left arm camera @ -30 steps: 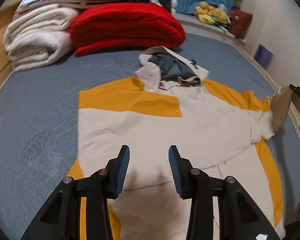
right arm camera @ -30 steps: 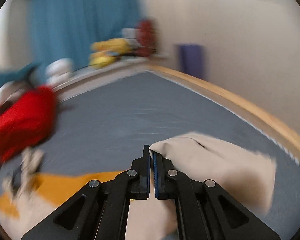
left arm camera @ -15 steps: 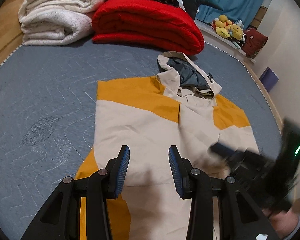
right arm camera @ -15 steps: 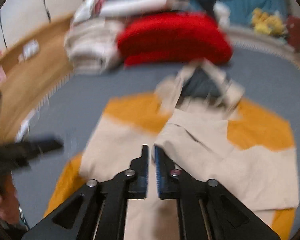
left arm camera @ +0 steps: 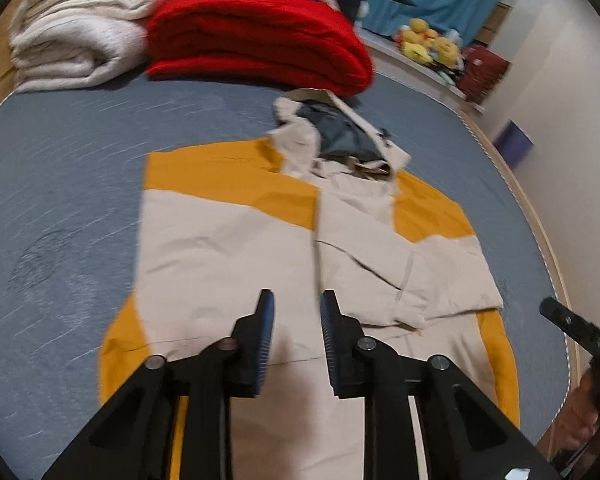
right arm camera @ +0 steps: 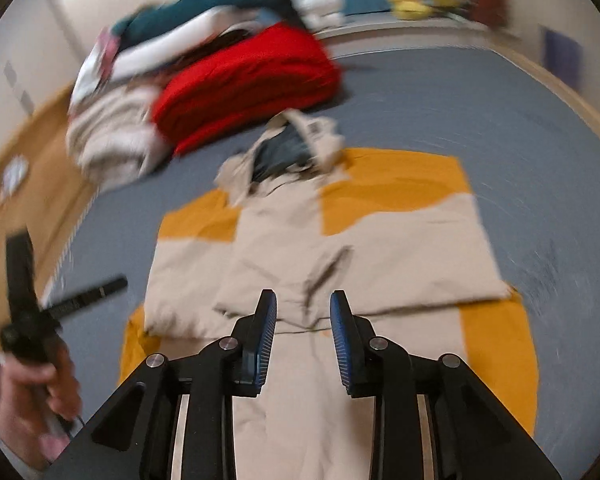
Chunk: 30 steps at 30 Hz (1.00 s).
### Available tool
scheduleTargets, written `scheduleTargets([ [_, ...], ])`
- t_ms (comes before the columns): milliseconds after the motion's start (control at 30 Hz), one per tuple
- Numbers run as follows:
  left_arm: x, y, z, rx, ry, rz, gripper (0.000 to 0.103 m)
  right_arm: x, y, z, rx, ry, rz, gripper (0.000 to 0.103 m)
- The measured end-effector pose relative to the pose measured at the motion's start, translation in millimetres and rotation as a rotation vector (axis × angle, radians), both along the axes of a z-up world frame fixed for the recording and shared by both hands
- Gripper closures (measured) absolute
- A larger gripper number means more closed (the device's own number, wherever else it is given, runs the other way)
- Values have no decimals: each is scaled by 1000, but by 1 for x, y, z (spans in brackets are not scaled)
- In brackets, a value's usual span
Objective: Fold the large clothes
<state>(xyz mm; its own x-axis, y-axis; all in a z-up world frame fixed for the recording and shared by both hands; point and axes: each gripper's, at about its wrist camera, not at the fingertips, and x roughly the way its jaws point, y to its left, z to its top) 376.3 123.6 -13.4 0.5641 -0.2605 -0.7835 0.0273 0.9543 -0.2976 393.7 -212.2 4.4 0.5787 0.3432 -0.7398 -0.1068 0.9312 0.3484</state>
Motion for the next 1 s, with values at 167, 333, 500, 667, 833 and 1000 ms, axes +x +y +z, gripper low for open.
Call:
scheduleTargets([
  [167, 1, -49, -12, 34, -31, -115, 86, 18, -43, -39, 89, 93, -134, 74],
  [333, 6, -88, -24, 38, -47, -202, 86, 47, -42, -72, 72, 144, -109, 74],
  [500, 15, -117, -40, 64, -37, -256, 85, 56, -61, -106, 109, 230, -211, 71],
  [667, 24, -136, -60, 76, 3, -276, 70, 68, -81, -132, 159, 317, -286, 71],
  [833, 30, -150, -77, 57, 37, -274, 56, 73, -92, -137, 189, 326, -320, 72],
  [1000, 34, -166, -100, 108, 73, -264, 48, 74, -100, -143, 231, 342, -342, 100],
])
